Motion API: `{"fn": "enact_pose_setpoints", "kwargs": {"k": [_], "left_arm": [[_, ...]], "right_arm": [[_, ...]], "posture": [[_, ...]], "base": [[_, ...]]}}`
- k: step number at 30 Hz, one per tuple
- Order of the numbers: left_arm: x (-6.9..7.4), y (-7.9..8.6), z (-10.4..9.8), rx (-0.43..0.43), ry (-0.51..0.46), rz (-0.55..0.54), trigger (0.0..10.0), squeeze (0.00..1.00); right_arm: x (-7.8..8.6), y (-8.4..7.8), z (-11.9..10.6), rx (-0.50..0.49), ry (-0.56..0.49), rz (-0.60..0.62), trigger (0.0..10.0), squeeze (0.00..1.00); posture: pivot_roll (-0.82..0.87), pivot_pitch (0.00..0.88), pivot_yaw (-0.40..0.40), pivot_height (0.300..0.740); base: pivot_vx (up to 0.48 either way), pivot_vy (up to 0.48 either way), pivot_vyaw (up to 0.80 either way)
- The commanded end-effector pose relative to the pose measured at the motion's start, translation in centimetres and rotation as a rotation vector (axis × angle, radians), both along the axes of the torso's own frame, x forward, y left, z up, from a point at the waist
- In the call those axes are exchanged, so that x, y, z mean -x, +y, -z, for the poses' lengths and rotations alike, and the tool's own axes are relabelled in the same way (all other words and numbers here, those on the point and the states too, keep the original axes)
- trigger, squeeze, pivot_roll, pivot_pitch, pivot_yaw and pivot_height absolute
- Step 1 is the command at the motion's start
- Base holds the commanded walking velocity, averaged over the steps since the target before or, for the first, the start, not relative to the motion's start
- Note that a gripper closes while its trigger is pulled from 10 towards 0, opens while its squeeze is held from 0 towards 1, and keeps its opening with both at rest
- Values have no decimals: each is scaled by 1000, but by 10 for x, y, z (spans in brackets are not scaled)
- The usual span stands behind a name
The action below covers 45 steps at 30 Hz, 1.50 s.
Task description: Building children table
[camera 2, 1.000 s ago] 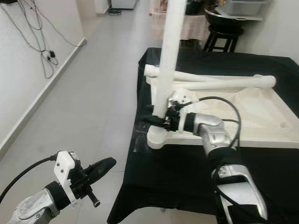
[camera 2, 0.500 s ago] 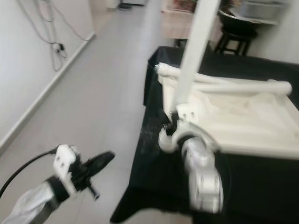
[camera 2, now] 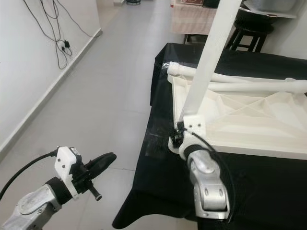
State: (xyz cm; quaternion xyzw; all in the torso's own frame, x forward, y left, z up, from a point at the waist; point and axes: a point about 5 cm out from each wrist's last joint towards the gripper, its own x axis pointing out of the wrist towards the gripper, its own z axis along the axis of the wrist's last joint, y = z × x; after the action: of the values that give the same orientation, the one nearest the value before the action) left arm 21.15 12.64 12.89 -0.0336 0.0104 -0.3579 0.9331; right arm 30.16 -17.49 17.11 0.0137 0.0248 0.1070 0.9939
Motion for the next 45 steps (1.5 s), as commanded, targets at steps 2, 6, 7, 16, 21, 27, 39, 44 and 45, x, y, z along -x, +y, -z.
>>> {"fn": "enact_pose_setpoints", "kwargs": {"k": [2,6,7,16,21,27,39,44,45], "left_arm": [[0,-3,2,-1,1,3,10000,0],[0,-4,2,1,1,6,10000,0],[-1,-5,2,2,0,6,10000,0],[-4,-11,3,-12,-21,10,10000,0],[-4,-12,4,-17,-26,5,10000,0],[-4,-12,5,-44,-41,-19,10000,0],[-3,-6,5,-52,-45,-26,10000,0],[-5,-7,6,-48,-29,9,10000,0],[-5,-7,6,-48,-29,9,10000,0]], "right_arm": [[-2,-8,-23,-63,-105,-243,10000,0],[3,-15,-30,63,-124,-472,10000,0],[2,-20,-30,102,-105,-537,10000,0],[-36,-33,-41,12,-60,-720,0,0],[-36,-37,-35,13,-39,-762,0,0],[-27,-47,-23,44,-2,-788,0,0],[33,-10,48,134,224,-41,0,0],[26,10,38,166,147,-60,0,0],[26,10,38,166,147,-60,0,0]], "posture": [[49,125,-32,740],[54,125,-35,740],[54,123,-35,740],[75,103,-54,740],[76,96,-58,740],[66,93,-53,740],[24,114,-35,740],[15,107,-18,740],[15,107,-18,740]], "base": [[0,0,0],[0,0,0],[0,0,0],[0,0,0],[0,0,0],[0,0,0],[0,0,0],[0,0,0],[0,0,0]]}}
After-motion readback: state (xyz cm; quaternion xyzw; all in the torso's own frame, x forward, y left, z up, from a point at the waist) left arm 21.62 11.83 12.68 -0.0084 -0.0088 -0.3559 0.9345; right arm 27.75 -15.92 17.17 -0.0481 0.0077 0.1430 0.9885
